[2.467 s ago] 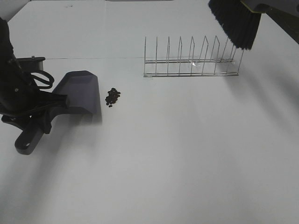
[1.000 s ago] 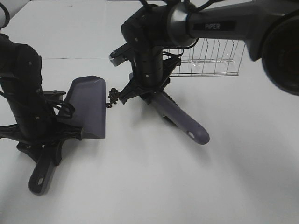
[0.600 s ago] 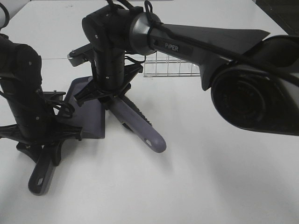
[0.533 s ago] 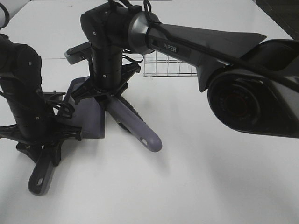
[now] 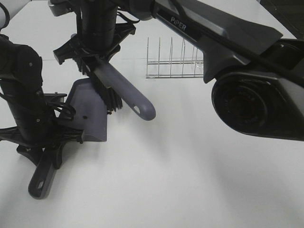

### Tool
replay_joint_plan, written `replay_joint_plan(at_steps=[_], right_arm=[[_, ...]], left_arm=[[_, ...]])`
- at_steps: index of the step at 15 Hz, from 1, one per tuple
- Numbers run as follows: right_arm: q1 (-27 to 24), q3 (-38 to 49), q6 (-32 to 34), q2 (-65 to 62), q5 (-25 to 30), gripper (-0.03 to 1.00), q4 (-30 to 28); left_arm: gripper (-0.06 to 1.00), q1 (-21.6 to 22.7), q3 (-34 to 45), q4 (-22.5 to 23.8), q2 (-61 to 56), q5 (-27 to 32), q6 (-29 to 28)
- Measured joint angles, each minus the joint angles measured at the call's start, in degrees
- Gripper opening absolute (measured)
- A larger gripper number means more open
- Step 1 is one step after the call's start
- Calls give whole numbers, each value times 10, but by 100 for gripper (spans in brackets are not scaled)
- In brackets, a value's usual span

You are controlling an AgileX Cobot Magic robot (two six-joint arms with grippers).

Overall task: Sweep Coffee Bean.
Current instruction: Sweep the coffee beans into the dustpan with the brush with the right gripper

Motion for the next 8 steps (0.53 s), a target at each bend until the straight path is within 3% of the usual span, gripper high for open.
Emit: replay_joint_plan(at_steps=[3, 8], right_arm=[[-3, 2, -1, -21, 5, 28, -65], [-38, 22, -4, -46, 5, 28, -75]], left_arm=[[32, 0, 0, 0, 0, 0, 0], [32, 0, 0, 1, 0, 1, 0]])
